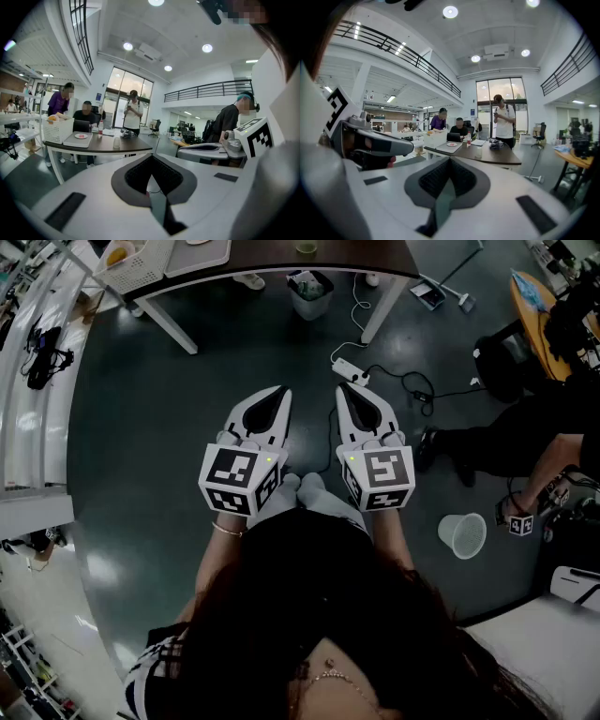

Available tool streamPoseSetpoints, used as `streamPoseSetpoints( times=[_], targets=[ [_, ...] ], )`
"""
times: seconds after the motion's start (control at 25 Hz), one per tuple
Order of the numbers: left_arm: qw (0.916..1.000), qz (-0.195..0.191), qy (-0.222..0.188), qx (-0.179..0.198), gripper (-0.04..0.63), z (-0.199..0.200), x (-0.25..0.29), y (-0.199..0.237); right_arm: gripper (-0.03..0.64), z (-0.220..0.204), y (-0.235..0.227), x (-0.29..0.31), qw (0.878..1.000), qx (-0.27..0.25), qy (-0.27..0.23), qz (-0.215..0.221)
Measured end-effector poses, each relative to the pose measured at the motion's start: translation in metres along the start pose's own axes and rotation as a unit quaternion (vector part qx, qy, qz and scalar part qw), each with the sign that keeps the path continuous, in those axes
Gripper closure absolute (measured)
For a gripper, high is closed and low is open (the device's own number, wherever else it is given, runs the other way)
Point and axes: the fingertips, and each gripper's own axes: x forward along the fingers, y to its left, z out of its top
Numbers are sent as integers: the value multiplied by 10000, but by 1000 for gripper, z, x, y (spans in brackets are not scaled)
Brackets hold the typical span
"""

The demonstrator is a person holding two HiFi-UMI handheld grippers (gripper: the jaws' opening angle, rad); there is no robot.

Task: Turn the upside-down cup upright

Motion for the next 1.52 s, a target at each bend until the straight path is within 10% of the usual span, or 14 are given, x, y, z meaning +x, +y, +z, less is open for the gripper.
streamPoseSetpoints(
  times=[1.52],
  targets=[
    [9997, 46, 209, -85, 592, 27, 167, 76, 598, 4, -116, 149, 9995, -83, 197, -229]
  ],
)
